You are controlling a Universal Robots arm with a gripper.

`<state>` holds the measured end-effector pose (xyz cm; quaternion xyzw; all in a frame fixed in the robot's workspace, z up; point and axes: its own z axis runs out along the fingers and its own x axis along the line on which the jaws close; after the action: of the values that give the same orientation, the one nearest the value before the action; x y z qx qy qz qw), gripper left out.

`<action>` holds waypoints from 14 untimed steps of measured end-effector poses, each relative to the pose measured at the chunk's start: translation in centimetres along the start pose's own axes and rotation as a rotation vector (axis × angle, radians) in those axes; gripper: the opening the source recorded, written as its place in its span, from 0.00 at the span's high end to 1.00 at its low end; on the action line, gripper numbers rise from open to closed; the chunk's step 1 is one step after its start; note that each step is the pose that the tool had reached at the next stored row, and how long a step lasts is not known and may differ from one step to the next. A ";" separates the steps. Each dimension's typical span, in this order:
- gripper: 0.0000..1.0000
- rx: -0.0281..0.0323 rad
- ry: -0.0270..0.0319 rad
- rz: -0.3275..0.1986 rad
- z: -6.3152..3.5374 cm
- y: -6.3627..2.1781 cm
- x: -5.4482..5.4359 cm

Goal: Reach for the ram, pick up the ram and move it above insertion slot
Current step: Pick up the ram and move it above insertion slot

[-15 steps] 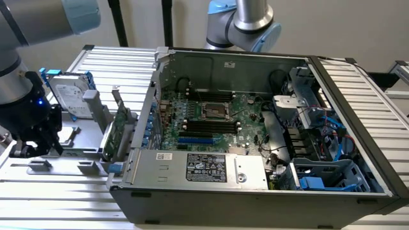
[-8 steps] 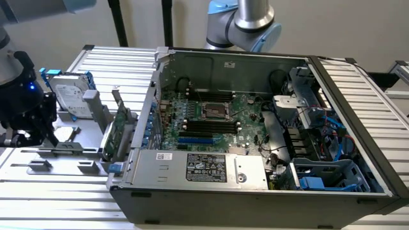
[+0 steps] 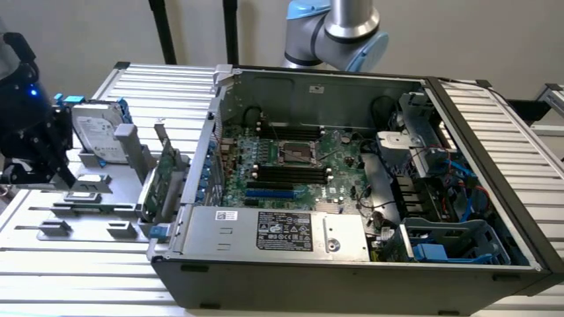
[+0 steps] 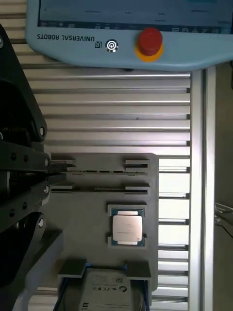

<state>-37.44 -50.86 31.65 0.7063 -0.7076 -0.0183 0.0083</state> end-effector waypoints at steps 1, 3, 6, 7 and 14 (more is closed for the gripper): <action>0.87 0.0000 0.0000 0.000 -0.46 -0.13 0.0; 0.87 0.0000 0.0000 0.000 -1.37 -0.42 0.0; 0.87 0.0001 0.0000 0.000 -2.75 -0.97 0.0; 0.87 0.0000 0.0000 0.000 -3.21 -1.20 0.0; 0.87 0.0001 -0.0048 -0.001 -6.46 -3.80 -0.1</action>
<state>-33.40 -50.86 37.96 0.7065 -0.7074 -0.0200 0.0066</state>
